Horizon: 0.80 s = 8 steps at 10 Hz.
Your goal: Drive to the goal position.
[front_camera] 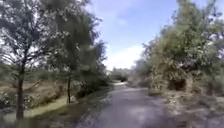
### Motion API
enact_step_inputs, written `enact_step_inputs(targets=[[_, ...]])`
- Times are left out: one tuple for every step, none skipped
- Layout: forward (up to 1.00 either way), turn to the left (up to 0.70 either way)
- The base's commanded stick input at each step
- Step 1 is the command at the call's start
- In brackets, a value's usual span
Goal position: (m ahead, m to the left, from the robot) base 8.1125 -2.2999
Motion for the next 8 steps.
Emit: enact_step_inputs(targets=[[0.50,0.00],[0.50,0.00],[0.50,0.00],[0.50,0.00],[0.50,0.00],[0.50,0.00],[0.50,0.00],[0.50,0.00]])
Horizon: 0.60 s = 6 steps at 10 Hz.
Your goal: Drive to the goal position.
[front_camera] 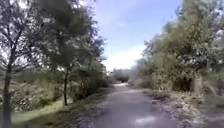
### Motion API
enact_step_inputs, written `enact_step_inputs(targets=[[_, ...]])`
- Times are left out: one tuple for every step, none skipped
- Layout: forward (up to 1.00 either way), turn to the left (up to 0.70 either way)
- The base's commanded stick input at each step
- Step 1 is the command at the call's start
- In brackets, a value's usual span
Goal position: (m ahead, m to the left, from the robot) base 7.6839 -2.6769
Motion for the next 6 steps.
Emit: enact_step_inputs(targets=[[0.50,0.00],[0.50,0.00],[0.50,0.00],[0.50,0.00],[0.50,0.00],[0.50,0.00]])
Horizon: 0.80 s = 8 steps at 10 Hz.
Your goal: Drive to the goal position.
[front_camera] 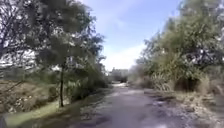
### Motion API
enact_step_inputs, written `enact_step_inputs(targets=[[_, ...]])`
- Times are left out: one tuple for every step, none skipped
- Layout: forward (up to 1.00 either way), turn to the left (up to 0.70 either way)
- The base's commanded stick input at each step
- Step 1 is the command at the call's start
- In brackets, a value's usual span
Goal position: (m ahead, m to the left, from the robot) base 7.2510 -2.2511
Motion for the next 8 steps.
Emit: enact_step_inputs(targets=[[0.50,0.00],[0.50,0.00],[0.50,0.00],[0.50,0.00],[0.50,0.00],[0.50,0.00],[0.50,0.00],[0.50,0.00]])
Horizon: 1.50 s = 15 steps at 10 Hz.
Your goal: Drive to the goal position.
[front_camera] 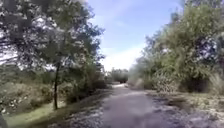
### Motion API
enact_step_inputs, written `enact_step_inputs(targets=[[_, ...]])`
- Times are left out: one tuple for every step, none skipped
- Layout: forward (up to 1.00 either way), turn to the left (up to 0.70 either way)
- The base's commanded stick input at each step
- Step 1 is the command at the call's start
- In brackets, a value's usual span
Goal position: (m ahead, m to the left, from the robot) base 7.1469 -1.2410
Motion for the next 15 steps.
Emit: enact_step_inputs(targets=[[0.50,0.00],[0.50,-0.41],[0.50,-0.27],[0.50,-0.02],[0.50,-0.05],[0.50,-0.16],[0.50,-0.26],[0.50,-0.37],[0.50,-0.50],[0.50,-0.16],[0.50,0.00],[0.50,0.00],[0.50,0.00],[0.50,0.00],[0.50,0.00]])
